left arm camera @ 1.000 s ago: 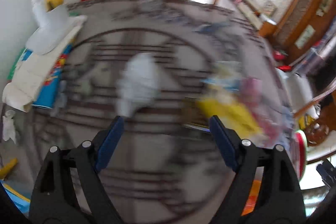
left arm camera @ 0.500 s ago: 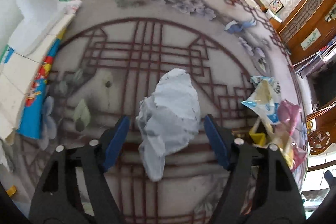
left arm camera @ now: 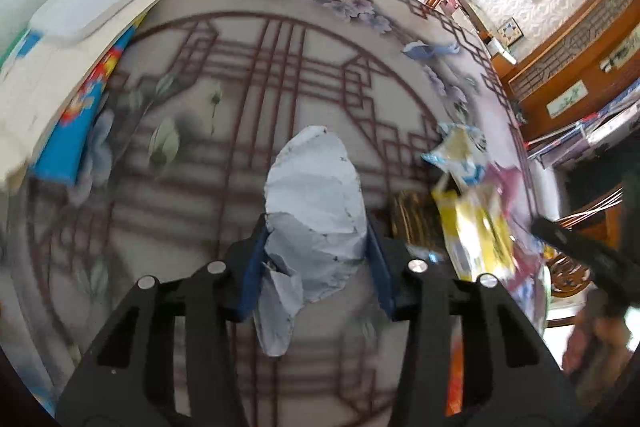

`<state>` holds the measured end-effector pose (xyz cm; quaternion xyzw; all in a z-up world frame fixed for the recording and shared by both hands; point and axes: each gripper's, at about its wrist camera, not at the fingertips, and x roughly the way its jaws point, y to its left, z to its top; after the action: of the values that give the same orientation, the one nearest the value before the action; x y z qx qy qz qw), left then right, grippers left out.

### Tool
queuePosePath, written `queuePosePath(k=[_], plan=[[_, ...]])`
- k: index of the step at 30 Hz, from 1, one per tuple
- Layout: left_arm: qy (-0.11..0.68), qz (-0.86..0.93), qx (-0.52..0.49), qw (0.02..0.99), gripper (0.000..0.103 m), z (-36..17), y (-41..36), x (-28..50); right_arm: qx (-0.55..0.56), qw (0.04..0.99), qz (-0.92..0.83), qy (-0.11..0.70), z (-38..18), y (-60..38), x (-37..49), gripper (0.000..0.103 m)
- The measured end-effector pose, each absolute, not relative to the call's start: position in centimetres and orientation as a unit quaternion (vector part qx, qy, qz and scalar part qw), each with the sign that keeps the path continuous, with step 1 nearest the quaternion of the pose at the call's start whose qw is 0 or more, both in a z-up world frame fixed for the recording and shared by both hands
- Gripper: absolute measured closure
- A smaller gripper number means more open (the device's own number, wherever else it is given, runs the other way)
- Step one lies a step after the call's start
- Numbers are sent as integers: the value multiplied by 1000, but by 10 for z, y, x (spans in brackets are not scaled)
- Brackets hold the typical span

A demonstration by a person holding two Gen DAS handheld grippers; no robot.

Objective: Collect trash
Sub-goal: 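Grasp the pink wrapper with the right tool, then carry the crumpled paper and pink wrapper toward the red bucket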

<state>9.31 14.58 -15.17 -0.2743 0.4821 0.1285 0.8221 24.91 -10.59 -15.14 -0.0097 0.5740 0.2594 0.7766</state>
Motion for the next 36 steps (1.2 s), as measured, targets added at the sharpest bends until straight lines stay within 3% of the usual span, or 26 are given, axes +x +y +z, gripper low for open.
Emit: queuePosePath(k=[4, 5, 7, 8, 9, 24, 36], plan=[[489, 131, -281, 815, 59, -154, 134, 74, -49, 769, 265, 580, -170, -87, 253, 28], [493, 131, -277, 815, 59, -155, 132, 72, -62, 768, 262, 580, -175, -84, 252, 34], [498, 131, -269, 814, 59, -158, 128, 70, -66, 769, 261, 580, -179, -82, 250, 55], [502, 130, -271, 811, 59, -160, 128, 69, -65, 769, 262, 580, -180, -83, 249, 73], [503, 129, -273, 810, 59, -162, 128, 70, -63, 768, 263, 580, -180, -84, 248, 84], [470, 86, -253, 841, 59, -125, 98, 64, 13, 819, 268, 506, -84, -145, 196, 88], [485, 28, -191, 853, 58, -112, 35, 78, 75, 826, 225, 512, -83, -202, 117, 88]])
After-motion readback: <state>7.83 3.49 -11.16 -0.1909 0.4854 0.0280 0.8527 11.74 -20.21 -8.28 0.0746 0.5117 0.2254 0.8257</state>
